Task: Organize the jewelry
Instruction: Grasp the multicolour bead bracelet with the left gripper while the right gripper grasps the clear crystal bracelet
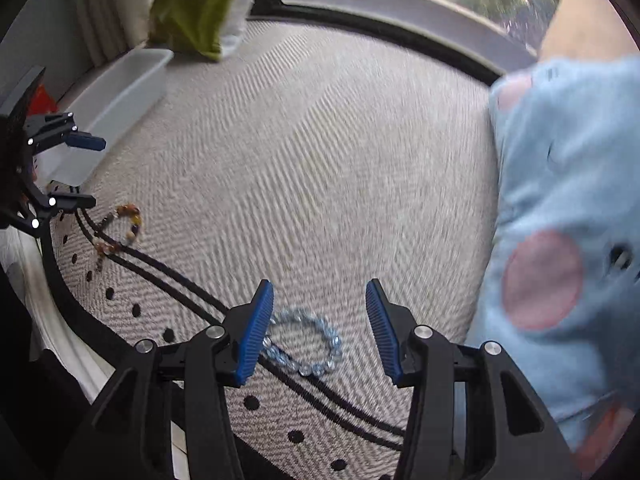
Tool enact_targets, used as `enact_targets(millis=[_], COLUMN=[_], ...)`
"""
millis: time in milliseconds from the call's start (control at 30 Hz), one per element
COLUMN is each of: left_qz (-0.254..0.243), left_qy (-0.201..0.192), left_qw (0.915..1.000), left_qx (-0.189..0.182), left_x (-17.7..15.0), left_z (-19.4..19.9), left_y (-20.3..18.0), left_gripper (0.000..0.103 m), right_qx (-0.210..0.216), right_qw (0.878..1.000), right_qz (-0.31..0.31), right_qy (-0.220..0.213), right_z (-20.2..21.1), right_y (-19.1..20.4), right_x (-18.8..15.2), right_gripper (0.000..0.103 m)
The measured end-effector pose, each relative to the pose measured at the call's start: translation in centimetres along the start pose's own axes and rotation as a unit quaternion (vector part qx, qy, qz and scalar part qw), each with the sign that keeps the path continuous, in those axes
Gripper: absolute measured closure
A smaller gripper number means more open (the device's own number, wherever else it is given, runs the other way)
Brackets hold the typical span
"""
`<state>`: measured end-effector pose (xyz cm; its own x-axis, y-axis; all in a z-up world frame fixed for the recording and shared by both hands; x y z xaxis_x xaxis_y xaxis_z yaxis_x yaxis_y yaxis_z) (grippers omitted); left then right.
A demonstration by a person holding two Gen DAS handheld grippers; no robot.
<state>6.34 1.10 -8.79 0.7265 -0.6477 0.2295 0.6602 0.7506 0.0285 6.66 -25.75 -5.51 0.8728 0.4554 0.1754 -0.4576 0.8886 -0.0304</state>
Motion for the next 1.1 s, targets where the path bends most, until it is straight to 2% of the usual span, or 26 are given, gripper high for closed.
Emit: enact_targets(millis=[133,333,400,467,600,733,867,967,1033,1100], left_qz=[-0.016,-0.010,-0.005,-0.019,-0.015,-0.020,-0.018,-0.008,0.005,0.012], left_qy=[0.028,0.043,0.052,0.044,0.042,0.039,0.040,0.038,0.037,0.034], left_qw=[0.9995,0.9990,0.9985,0.9989,0.9990,0.9990,0.9990,0.9992,0.9992,0.9993], left_qx=[0.000,-0.010,-0.015,-0.003,-0.004,-0.008,-0.011,-0.010,-0.011,-0.009], left_x=[0.3,0.4,0.1,-0.3,-0.4,-0.9,-1.1,-1.0,-0.8,-0.8], left_z=[-2.8,-4.7,-5.2,-5.2,-5.4,-5.1,-4.9,-4.7,-4.6,-4.4], left_y=[-0.7,-0.7,-0.6,-0.9,-1.1,-1.7,-2.1,-1.6,-0.9,-0.4], left_gripper=[0.027,0.027,0.027,0.027,0.027,0.034,0.036,0.046,0.060,0.069], right_qx=[-0.005,-0.053,-0.053,-0.045,-0.035,-0.023,-0.010,-0.007,-0.007,-0.012], right_qw=[1.000,0.996,0.996,0.996,0.996,0.996,0.996,0.996,0.996,0.996], right_qz=[0.007,0.042,0.042,0.039,0.044,0.039,0.037,0.040,0.042,0.043], right_qy=[0.017,0.056,0.065,0.070,0.074,0.078,0.081,0.081,0.081,0.080], right_z=[-1.8,-4.5,-5.2,-5.6,-5.9,-5.9,-6.0,-6.0,-5.9,-5.9], right_y=[-0.9,-0.7,-0.9,-1.2,-1.2,-1.1,-0.6,-0.3,-0.2,-0.2], right_x=[-0.2,-1.0,-1.4,-1.6,-1.8,-2.0,-1.9,-1.8,-1.7,-1.7], right_gripper=[0.054,0.055,0.055,0.055,0.063,0.071,0.079,0.083,0.085,0.092])
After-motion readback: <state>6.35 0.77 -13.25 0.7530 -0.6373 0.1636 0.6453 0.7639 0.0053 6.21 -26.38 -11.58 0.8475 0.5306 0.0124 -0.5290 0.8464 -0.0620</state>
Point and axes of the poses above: each gripper's, at about its wrist camera, not at the fingertips, and z roughly against the way its jaws point, y to its left, x to its top, the point moved 1 cm from there along -z, roughly the way its jaws point, and after that the axes turned 13 degrees about y, right-handed, at the moved point
